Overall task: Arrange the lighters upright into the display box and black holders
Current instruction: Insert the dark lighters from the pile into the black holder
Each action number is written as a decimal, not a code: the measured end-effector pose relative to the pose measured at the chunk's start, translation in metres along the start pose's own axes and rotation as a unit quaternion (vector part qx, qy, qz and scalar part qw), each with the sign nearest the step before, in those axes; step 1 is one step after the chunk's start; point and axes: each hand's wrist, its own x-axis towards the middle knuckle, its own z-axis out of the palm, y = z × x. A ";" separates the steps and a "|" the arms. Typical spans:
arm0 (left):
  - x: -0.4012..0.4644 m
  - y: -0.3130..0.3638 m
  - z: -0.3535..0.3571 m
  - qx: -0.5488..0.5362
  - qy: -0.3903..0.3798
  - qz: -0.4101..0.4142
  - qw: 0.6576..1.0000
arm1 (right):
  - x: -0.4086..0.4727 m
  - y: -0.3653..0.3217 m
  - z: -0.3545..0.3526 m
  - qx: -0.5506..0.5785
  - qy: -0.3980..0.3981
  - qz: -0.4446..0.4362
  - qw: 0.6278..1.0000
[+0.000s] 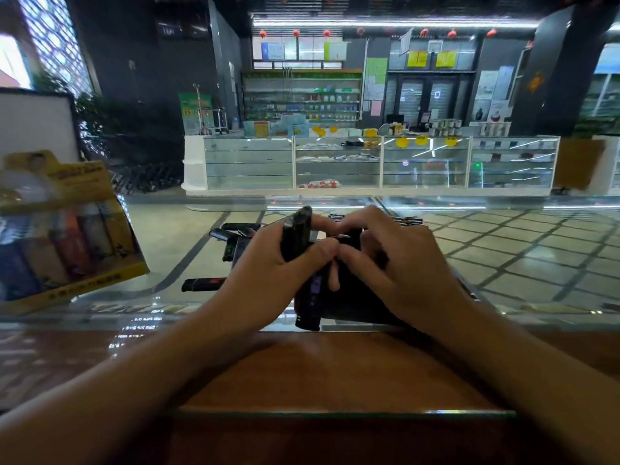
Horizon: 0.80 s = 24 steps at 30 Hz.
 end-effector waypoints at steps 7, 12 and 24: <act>0.002 0.000 0.000 -0.045 0.044 -0.031 0.998 | 0.002 -0.007 0.004 0.132 -0.078 0.005 0.988; 0.002 0.001 0.000 -0.003 0.044 -0.031 0.999 | 0.002 -0.008 0.004 0.130 -0.079 0.037 0.988; 0.005 0.001 -0.007 -0.123 0.116 -0.045 0.985 | 0.007 -0.012 -0.018 0.321 -0.001 0.230 0.919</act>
